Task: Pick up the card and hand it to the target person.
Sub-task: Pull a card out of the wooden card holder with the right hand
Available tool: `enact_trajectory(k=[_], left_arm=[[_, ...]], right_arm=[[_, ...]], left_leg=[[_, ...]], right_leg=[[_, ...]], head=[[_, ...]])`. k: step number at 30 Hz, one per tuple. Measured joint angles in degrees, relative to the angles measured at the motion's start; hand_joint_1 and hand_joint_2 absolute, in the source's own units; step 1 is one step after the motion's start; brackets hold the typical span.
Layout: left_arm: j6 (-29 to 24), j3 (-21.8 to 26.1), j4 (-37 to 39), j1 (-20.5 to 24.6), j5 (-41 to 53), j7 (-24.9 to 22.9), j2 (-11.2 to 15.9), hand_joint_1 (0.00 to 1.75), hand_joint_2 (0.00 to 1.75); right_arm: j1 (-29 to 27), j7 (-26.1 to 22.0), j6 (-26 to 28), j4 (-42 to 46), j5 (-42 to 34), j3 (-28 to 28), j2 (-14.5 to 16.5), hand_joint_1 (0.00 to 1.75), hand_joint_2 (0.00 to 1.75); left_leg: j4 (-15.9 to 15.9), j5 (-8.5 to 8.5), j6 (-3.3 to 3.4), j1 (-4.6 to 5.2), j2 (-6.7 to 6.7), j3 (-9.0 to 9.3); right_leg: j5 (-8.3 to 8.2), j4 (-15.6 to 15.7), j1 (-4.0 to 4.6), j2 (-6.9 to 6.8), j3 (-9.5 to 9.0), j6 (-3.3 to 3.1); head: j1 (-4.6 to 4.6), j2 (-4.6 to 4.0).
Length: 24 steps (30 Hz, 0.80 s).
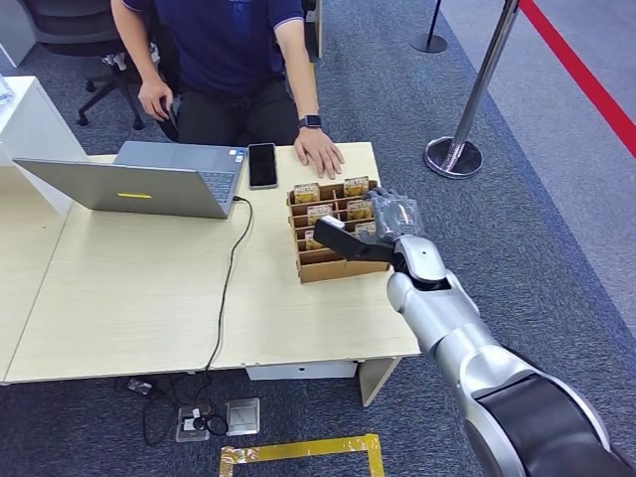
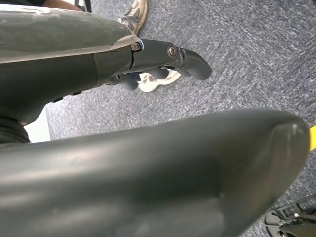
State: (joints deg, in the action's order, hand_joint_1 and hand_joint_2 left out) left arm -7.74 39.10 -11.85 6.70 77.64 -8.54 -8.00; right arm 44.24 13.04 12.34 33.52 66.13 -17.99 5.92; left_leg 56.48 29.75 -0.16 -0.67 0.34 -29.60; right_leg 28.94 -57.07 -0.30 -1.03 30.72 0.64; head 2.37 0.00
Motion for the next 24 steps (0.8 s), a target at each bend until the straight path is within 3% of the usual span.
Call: enact_trajectory(k=[11,15,17,22,24], left_arm=[[0.34,0.18,0.04,0.04,0.0,0.3,-0.02,0.0,0.0],[0.59,0.16,0.04,0.06,0.0,0.31,-0.06,0.0,0.0],[0.66,0.16,0.05,0.1,0.01,0.3,-0.11,0.0,0.0],[0.8,0.15,0.05,0.25,0.1,0.2,-0.2,0.0,0.0],[0.89,0.15,0.07,0.32,0.22,0.05,-0.2,0.0,0.0]], right_arm=[[-0.12,1.28,0.14,-2.05,1.04,0.0,-0.02,0.62,1.75],[-0.47,2.28,0.42,-2.84,1.34,0.02,-0.16,0.71,1.75],[-0.73,2.63,0.67,-3.19,1.7,0.04,-0.3,0.91,1.75],[-1.14,2.99,0.9,-3.94,2.33,0.13,-0.58,1.62,1.75],[-1.12,2.96,0.93,-4.16,2.73,0.16,-0.66,1.75,1.75]], left_leg=[[0.0,0.0,0.0,0.0,0.0,0.01],[0.01,0.0,0.0,0.0,0.0,0.01],[0.01,0.0,0.0,0.0,0.0,0.01],[0.01,0.0,0.0,0.0,0.0,0.01],[0.01,0.0,0.0,0.0,0.0,0.02]], right_leg=[[0.0,0.0,0.0,0.0,0.01,0.0],[0.0,0.0,0.0,0.0,0.02,0.0],[0.0,0.0,0.0,0.0,0.02,0.0],[0.0,0.0,0.0,0.0,0.02,0.0],[0.0,0.0,0.0,0.0,0.02,0.0]], head=[[-0.01,0.0],[-0.01,0.0],[-0.01,0.0],[0.02,0.0],[0.01,0.0]])
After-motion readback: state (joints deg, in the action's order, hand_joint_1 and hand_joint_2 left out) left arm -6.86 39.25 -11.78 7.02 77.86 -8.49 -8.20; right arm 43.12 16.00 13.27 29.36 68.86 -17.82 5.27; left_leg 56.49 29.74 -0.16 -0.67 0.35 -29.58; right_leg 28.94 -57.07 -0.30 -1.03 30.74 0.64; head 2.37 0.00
